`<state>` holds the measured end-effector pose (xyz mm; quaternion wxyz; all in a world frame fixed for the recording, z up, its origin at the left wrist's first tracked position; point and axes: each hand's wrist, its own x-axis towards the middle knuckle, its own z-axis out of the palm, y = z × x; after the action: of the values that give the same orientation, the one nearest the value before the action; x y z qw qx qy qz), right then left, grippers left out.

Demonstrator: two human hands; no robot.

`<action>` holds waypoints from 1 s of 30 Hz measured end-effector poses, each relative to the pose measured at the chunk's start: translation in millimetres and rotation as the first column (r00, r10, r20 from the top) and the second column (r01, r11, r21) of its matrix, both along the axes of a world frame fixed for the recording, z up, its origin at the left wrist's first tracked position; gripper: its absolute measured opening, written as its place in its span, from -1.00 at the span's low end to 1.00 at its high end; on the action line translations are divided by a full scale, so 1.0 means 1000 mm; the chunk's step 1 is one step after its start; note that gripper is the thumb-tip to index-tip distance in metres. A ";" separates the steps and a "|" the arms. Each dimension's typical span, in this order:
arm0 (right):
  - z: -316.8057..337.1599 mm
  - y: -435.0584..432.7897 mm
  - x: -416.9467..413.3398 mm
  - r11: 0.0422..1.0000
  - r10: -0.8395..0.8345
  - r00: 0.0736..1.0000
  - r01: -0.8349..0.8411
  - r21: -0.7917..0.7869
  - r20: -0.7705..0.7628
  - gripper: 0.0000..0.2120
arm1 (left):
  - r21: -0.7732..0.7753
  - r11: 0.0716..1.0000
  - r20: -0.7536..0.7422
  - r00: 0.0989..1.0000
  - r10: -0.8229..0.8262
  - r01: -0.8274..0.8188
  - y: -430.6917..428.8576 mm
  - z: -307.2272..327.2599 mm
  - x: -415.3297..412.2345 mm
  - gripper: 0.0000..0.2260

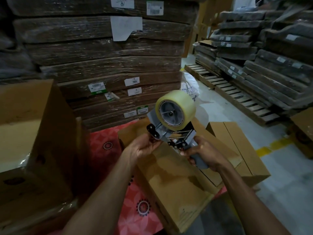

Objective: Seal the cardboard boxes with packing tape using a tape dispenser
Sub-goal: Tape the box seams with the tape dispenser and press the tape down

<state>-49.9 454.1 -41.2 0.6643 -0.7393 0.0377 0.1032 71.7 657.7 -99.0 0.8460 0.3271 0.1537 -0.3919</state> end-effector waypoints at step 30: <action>-0.055 0.011 0.042 0.977 -0.149 0.986 0.159 -0.144 0.076 -0.80 | 0.879 0.457 0.376 0.785 -0.492 -0.135 -0.007 -0.003 0.133 -0.83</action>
<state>-7.6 465.0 -96.1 0.6140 -0.7847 0.0810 0.0245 205.1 650.5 -102.1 0.5103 0.8289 0.0248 -0.2277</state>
